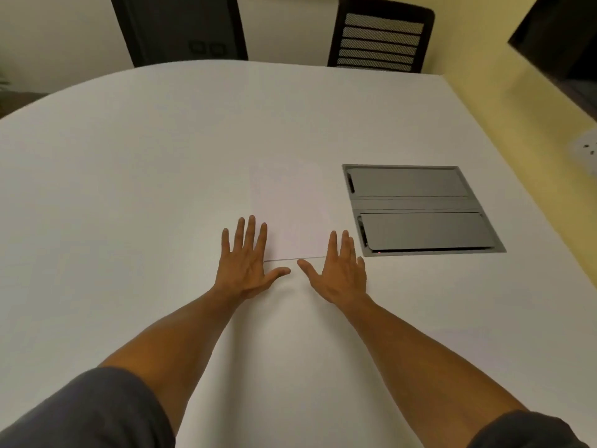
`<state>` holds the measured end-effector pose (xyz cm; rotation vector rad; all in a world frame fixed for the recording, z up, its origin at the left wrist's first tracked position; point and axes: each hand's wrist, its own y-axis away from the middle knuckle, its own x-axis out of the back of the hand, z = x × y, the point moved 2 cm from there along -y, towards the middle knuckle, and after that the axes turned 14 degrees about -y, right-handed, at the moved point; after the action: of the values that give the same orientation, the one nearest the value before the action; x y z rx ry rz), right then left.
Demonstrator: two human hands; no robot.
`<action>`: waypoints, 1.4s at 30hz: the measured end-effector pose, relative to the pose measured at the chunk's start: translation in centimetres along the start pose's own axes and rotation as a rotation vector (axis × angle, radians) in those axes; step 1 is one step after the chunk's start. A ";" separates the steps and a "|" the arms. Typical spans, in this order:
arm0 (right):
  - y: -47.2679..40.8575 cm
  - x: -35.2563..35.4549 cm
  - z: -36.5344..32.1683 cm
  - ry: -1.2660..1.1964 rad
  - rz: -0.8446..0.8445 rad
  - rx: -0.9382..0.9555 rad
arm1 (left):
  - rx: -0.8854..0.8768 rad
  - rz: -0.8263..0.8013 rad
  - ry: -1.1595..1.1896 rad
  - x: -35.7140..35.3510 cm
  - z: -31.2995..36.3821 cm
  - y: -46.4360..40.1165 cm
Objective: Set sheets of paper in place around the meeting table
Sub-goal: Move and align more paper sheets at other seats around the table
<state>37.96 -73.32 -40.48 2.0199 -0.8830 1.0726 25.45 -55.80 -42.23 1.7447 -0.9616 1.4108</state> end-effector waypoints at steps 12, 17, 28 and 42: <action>-3.2 -4.2 -1.1 -0.067 0.050 -0.251 | -0.017 -0.034 0.073 -5.5 -0.8 -2.3; -3.4 -4.8 -1.4 -0.053 0.046 -0.295 | -0.023 -0.021 0.065 -5.5 -0.9 -2.4; -4.1 -4.4 -1.9 -0.136 0.076 -0.178 | -0.019 -0.008 0.052 -5.8 -0.9 -2.4; -8.6 1.5 -2.7 -1.019 0.259 -0.550 | -0.026 0.008 0.080 -5.8 -1.0 -2.2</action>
<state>44.36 -66.85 -40.12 1.9191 -1.7390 -0.2092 26.09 -53.14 -47.88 1.6548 -0.9404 1.4557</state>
